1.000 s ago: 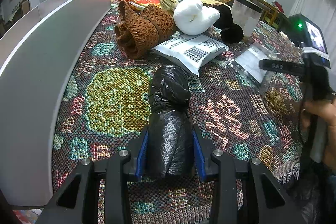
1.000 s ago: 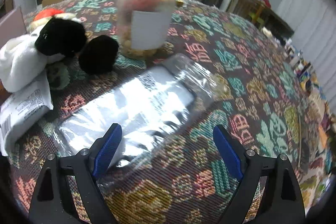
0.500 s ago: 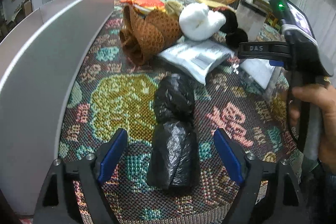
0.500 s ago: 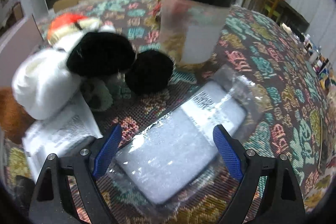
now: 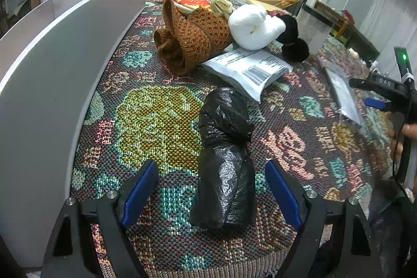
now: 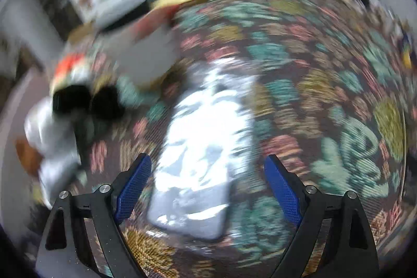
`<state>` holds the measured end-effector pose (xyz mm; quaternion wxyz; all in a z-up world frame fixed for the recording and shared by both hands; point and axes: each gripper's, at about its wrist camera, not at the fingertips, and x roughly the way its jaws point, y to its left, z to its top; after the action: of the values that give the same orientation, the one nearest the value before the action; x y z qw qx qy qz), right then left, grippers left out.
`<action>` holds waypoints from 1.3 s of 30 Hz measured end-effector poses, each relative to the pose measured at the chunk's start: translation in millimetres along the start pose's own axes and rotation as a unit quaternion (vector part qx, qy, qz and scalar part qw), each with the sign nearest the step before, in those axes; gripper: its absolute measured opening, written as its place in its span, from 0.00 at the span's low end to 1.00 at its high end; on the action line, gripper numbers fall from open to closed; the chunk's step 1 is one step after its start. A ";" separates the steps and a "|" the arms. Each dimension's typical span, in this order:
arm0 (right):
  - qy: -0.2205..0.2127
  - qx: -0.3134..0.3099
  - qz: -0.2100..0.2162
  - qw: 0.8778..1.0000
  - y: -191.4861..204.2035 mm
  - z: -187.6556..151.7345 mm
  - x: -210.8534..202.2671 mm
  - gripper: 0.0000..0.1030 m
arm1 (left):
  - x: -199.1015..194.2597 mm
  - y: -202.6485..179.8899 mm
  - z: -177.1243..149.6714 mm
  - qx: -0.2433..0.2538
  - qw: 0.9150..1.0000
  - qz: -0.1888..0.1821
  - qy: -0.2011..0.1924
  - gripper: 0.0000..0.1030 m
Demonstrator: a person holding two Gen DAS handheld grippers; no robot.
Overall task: Organize soft objects
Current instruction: 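Grasp the clear-bagged phone case with the right tool and lift it, then carry the black bundle with the left tool while the right tool carries the phone case into the box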
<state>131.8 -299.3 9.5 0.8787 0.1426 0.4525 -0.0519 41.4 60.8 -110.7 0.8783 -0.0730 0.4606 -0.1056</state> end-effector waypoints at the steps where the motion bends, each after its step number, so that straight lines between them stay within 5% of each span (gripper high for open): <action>1: 0.007 0.024 0.009 1.000 -12.5 8.2 -0.2 0.88 | -2.7 2.0 0.9 -0.002 1.000 -0.006 -0.002 0.81; 7: 0.091 0.017 0.007 0.996 10.1 11.7 39.4 0.88 | -14.9 6.1 3.9 -0.013 0.999 -0.035 -0.004 0.81; 10: 0.079 -0.005 -0.024 0.997 29.4 0.6 44.2 0.89 | -13.0 2.2 4.1 -0.012 0.999 -0.035 -0.001 0.82; 15: 0.083 -0.076 -0.085 0.990 51.7 -6.9 55.5 0.93 | 9.6 -20.3 6.2 0.030 0.999 0.008 0.020 0.81; 20: 0.092 -0.090 -0.068 0.989 49.8 -2.5 57.7 0.93 | 20.3 -33.3 0.0 0.068 0.996 0.057 0.025 0.81; 21: 0.092 -0.098 -0.066 0.989 50.5 -2.3 57.2 0.91 | 19.8 -34.0 -0.7 0.071 0.995 0.059 0.026 0.76; 23: 0.085 -0.099 -0.062 0.990 46.8 -3.3 54.3 0.84 | 15.1 -33.1 -0.6 0.076 0.995 0.060 0.017 0.40; 24: 0.076 -0.097 -0.061 0.990 41.0 -3.9 50.9 0.77 | 13.0 -30.7 0.4 0.077 0.995 0.056 0.018 0.36; 34: 0.043 0.028 0.091 0.995 -17.6 -9.6 -17.8 0.77 | -33.9 -21.9 10.9 0.025 0.999 -0.044 -0.017 0.35; 39: 0.031 0.020 0.165 0.986 4.3 -16.1 -64.6 0.77 | -70.0 -9.1 30.1 -0.003 0.996 -0.075 -0.046 0.35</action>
<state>82.4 -292.8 53.9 0.8579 0.2346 0.4484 0.0893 26.4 70.6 -36.1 0.8877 -0.1151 0.4137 -0.1661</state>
